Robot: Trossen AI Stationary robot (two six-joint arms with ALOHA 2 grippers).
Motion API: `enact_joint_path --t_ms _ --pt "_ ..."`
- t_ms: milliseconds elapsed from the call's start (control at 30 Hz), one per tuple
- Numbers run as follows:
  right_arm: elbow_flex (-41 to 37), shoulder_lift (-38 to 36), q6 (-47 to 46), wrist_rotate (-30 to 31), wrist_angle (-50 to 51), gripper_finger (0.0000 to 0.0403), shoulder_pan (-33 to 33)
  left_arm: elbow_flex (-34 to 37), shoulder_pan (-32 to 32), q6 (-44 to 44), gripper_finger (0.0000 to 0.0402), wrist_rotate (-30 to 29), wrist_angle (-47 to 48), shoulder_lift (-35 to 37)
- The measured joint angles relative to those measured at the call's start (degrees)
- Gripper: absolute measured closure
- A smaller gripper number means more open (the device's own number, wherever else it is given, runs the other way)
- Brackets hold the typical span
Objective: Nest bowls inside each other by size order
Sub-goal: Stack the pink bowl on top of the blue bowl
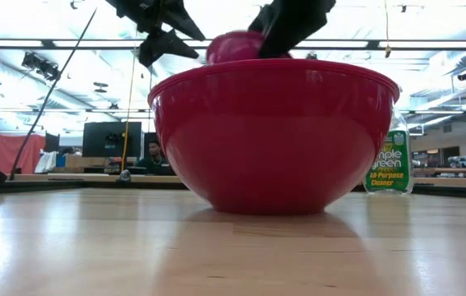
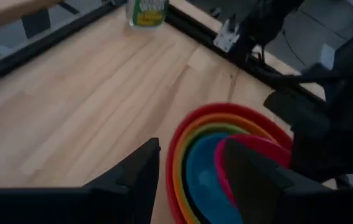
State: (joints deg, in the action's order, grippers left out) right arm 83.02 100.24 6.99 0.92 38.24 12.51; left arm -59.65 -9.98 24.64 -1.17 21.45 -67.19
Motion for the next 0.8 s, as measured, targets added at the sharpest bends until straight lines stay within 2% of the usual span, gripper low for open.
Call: enact_joint_path --t_ms 200,533,633,800 --pt "4.14 7.99 -1.61 5.29 5.82 0.0372 1.94 0.02 1.24 2.90 0.0221 0.17 -1.48 0.47" --pt "4.47 14.13 -5.57 6.71 7.96 0.0367 3.91 0.02 -0.61 5.66 0.0221 -0.14 -2.86 0.65" --pt "4.18 14.02 -7.89 6.59 7.33 0.0347 2.87 0.02 -0.81 7.22 0.0221 -0.14 -2.81 0.64" --pt "4.07 13.23 -8.97 3.53 7.92 0.0281 1.21 0.02 -0.68 6.01 0.0221 -0.09 -2.45 0.64"
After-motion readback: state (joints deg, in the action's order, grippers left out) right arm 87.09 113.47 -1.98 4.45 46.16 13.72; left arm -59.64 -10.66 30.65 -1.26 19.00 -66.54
